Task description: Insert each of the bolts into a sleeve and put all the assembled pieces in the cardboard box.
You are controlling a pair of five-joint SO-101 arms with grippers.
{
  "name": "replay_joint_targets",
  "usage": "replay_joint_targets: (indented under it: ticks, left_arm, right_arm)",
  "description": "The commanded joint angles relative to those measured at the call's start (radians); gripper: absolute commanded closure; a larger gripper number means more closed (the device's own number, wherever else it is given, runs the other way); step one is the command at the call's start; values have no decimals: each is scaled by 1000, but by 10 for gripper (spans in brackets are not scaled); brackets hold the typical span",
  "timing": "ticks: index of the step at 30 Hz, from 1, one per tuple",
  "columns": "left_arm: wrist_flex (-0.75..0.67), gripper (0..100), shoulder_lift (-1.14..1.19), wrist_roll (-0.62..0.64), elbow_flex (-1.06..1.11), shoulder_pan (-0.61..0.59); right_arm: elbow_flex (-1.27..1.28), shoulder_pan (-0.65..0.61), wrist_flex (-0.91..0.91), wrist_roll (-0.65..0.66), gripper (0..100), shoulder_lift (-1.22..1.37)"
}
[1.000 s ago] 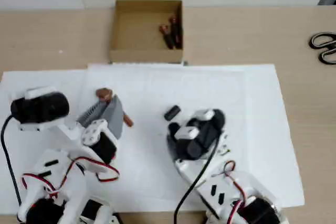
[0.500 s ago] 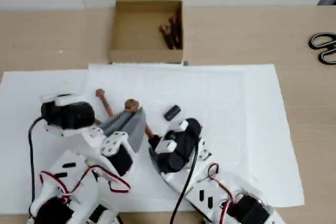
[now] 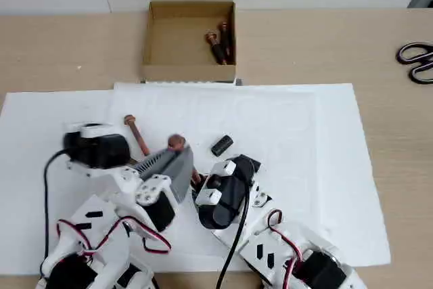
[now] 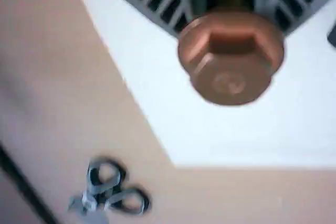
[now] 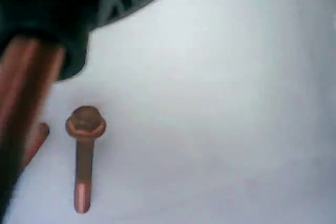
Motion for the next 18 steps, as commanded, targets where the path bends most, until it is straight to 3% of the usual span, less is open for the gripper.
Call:
replay_joint_targets:
  ticks: [1, 8, 14, 18]
  left_arm:
    - [57, 994, -8, 5, -13, 46]
    - [141, 994, -3, -2, -42, 104]
    - [190, 991, -5, -100, -39, 109]
    - [190, 876, -3, -110, -44, 107]
  right_arm:
    - [-28, -1, -30, 11, 996, -5]
    - [-29, 39, -30, 9, 996, -5]
    - [-51, 47, -30, 9, 996, -7]
    - [-51, 47, -28, 11, 996, -7]
